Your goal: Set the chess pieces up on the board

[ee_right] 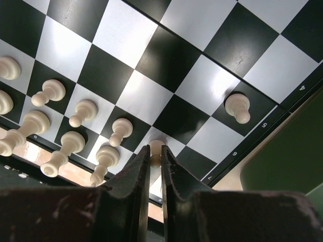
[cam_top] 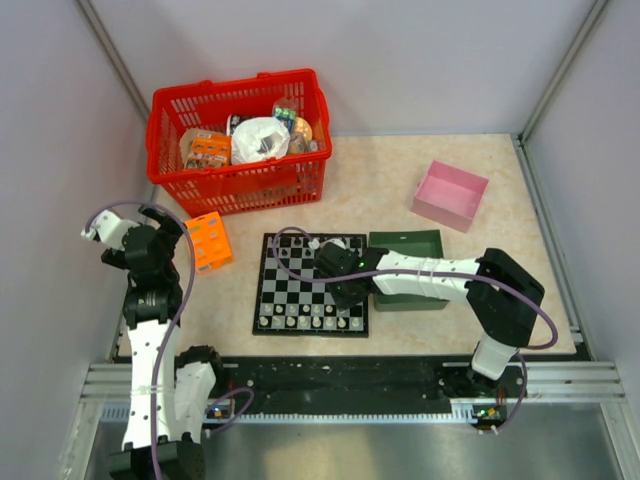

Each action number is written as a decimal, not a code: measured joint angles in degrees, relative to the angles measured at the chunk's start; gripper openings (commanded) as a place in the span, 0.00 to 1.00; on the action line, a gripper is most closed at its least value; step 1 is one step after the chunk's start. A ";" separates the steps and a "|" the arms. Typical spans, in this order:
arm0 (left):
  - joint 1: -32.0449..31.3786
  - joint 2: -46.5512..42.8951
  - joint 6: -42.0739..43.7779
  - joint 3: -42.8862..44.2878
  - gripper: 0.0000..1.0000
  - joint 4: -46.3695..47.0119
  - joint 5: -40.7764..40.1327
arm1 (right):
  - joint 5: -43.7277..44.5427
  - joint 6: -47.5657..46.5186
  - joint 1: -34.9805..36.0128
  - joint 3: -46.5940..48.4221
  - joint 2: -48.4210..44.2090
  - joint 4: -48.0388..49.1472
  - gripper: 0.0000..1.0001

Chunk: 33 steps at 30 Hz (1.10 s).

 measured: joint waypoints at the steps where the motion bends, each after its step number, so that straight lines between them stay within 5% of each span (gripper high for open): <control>1: 0.00 0.00 0.00 0.00 0.99 0.00 0.00 | 0.02 0.07 0.00 -0.07 0.00 -0.13 0.11; 33: 0.00 0.00 -0.15 -0.39 0.99 0.22 -0.02 | 0.17 0.83 0.00 -0.20 -0.04 -0.09 0.15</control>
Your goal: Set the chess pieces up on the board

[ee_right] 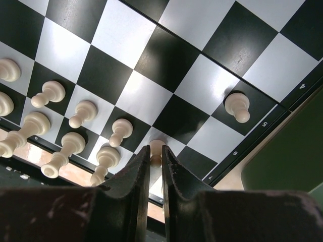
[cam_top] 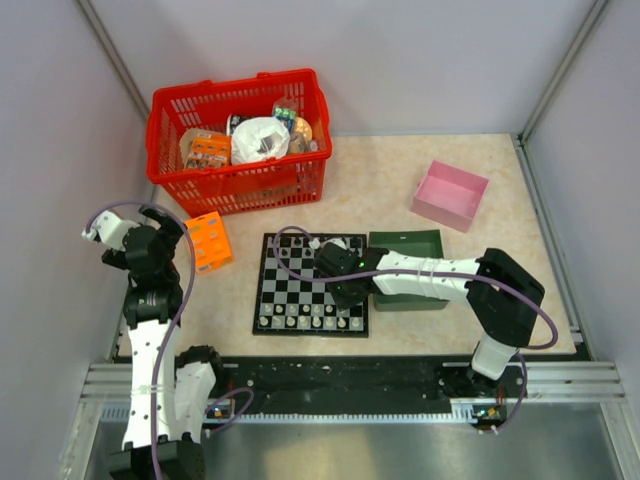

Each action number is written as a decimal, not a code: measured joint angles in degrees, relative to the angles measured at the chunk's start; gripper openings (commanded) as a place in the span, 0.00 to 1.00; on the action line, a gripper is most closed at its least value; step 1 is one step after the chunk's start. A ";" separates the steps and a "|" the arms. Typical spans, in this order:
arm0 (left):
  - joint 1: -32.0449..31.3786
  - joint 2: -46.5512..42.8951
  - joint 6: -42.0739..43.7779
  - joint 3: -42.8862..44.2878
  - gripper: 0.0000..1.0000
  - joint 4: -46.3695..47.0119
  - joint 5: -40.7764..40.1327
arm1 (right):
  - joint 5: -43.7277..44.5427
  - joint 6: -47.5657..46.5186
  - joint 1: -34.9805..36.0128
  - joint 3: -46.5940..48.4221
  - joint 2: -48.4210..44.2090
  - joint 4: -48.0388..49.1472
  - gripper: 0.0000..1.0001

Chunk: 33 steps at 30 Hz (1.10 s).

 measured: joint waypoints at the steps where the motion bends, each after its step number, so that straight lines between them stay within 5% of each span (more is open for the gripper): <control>1: 0.00 0.00 0.00 0.00 0.99 0.00 0.00 | 0.00 0.00 0.00 -0.02 0.00 0.00 0.18; 17: 0.00 -0.02 0.00 0.00 0.99 0.00 0.02 | 1.77 -1.36 0.00 0.68 -0.07 -0.31 0.36; 33: 0.00 -0.04 0.00 0.00 0.99 0.00 0.00 | 6.03 -2.10 -6.82 1.33 -3.72 1.79 0.37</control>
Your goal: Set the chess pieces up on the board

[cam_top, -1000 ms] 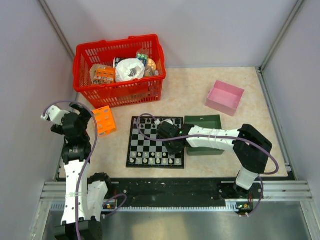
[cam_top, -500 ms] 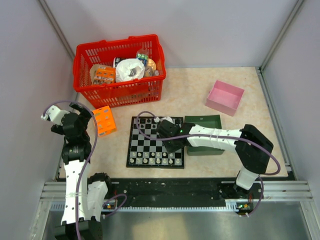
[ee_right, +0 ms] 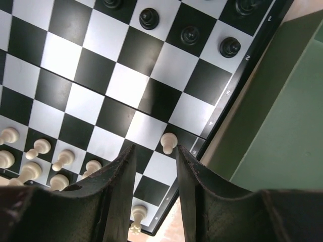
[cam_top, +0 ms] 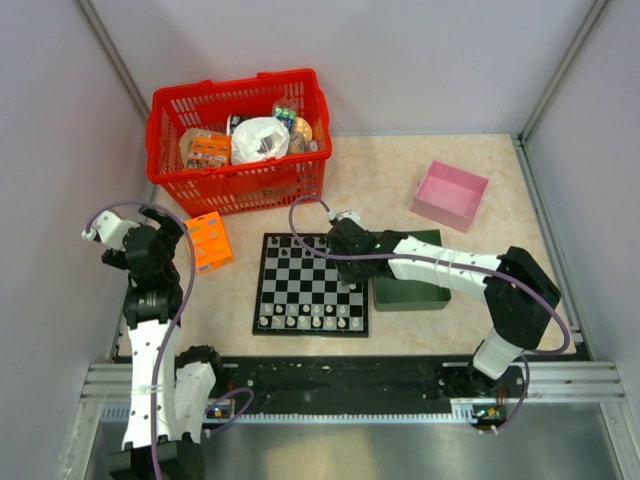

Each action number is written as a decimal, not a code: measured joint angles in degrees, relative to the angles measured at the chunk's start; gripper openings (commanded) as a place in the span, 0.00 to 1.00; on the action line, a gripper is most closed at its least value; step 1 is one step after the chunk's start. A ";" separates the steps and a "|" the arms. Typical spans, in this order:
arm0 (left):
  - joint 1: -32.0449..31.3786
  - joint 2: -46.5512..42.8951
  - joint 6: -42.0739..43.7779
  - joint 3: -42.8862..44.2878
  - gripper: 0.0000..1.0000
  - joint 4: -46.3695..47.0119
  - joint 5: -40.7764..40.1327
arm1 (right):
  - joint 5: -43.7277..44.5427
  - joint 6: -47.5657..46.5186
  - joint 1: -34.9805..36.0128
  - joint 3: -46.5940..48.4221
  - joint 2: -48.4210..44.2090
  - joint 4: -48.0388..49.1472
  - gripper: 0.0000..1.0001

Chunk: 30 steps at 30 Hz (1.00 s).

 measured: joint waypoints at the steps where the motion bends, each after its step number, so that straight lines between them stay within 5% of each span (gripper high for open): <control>1: 0.00 0.02 0.00 0.00 0.99 0.00 0.00 | -0.15 -0.02 -0.02 -0.04 0.02 0.44 0.37; 30: 0.00 0.04 0.00 0.00 0.99 0.00 0.24 | 0.72 1.07 -0.02 -1.60 3.78 1.86 0.22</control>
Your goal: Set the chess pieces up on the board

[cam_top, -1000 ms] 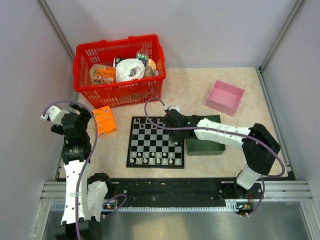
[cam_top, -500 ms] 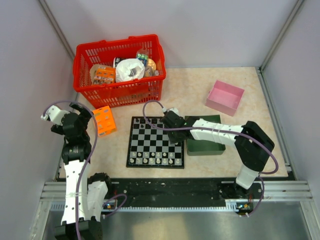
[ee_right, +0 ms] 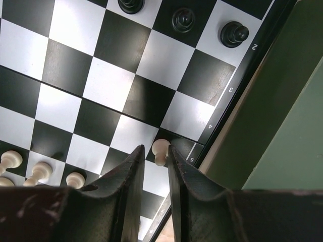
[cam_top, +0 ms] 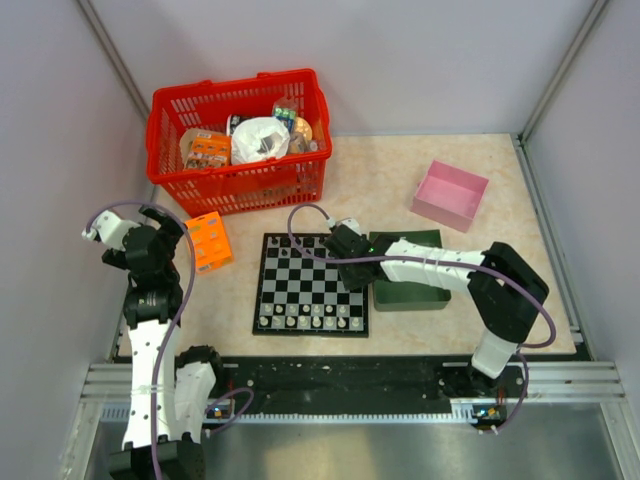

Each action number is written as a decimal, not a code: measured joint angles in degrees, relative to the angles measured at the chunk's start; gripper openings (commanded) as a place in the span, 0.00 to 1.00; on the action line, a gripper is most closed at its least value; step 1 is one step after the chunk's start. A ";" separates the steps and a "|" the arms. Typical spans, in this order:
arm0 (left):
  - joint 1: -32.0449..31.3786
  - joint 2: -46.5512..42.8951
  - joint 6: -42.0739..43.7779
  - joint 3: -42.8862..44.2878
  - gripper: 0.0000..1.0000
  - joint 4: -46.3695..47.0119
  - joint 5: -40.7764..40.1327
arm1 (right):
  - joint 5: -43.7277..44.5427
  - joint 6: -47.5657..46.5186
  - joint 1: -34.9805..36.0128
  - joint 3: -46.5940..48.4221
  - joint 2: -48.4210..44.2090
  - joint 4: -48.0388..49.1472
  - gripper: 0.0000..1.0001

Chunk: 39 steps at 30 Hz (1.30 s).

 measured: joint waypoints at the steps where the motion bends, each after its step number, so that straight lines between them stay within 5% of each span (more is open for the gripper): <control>1: 0.00 0.00 0.00 0.00 0.99 0.00 0.00 | -0.02 -0.02 0.00 0.00 0.00 0.04 0.20; 10: 0.00 -0.02 0.00 0.00 0.99 0.00 0.17 | -0.04 0.00 0.00 0.00 0.00 0.02 0.08; 39: 0.00 0.02 -1.05 -0.31 0.99 0.39 0.90 | -2.82 4.33 4.55 -6.75 -6.54 -1.70 0.05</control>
